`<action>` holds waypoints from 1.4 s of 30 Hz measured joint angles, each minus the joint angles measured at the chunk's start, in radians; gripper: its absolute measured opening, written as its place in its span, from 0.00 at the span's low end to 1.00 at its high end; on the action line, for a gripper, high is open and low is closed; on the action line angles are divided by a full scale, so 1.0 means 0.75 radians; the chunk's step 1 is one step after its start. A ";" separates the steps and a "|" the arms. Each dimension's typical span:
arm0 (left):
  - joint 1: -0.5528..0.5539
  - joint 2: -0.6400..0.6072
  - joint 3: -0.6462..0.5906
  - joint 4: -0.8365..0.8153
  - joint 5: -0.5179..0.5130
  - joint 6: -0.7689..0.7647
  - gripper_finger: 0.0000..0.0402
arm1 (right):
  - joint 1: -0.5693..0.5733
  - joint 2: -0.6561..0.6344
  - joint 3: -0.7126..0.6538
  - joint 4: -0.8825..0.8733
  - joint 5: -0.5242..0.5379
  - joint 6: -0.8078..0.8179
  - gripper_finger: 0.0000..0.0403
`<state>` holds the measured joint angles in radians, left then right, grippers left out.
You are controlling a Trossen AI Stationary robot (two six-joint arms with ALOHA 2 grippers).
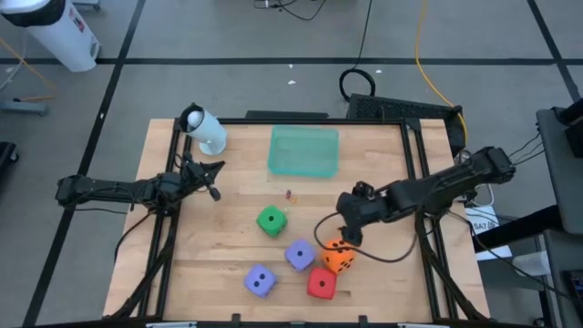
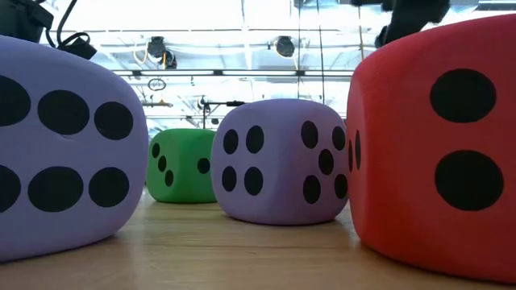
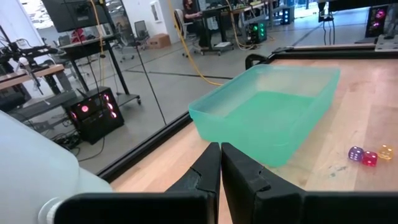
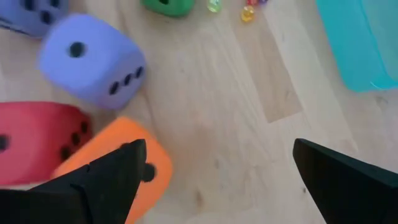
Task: Pick & Place Dice
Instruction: Put the big orange dice into the bin
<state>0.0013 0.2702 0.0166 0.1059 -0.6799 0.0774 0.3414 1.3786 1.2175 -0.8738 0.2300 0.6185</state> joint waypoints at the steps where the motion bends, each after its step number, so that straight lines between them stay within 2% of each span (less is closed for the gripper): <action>1: 0.000 0.000 0.000 0.000 0.000 -0.001 0.06 | 0.017 -0.018 0.000 -0.021 -0.003 0.014 0.98; 5: 0.000 0.000 0.000 0.000 0.000 0.011 0.06 | 0.100 -0.054 0.000 -0.033 -0.052 0.033 0.98; 10: 0.000 0.000 0.000 0.000 0.000 0.023 0.06 | 0.241 -0.048 0.000 0.082 0.004 -0.146 0.98; 17: 0.000 0.000 0.000 0.001 0.000 -0.003 0.06 | 0.327 0.094 0.000 0.132 0.013 -0.189 0.98; 22: 0.000 0.000 0.000 0.001 0.000 -0.035 0.06 | 0.299 0.244 0.000 0.128 0.049 -0.285 0.98; 26: 0.000 0.000 0.000 0.000 0.001 -0.081 0.06 | 0.225 0.300 0.000 0.035 0.115 -0.267 0.98; 31: 0.000 0.000 0.000 -0.009 0.042 -0.120 0.06 | 0.134 0.284 0.001 -0.023 0.115 -0.248 0.98; 36: 0.000 0.000 0.000 -0.008 0.104 -0.127 0.06 | 0.104 0.227 -0.001 -0.028 0.127 -0.387 0.98; 39: -0.001 0.000 0.000 -0.008 0.105 -0.141 0.06 | 0.076 0.165 -0.001 -0.027 0.145 -0.342 0.98; 42: -0.001 0.000 0.000 -0.008 0.106 -0.151 0.06 | 0.040 0.088 0.000 0.008 0.041 -0.337 0.98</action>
<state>0.0010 0.2703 0.0166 0.0998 -0.6003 -0.0357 0.3712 1.4442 1.2175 -0.8675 0.2605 0.3654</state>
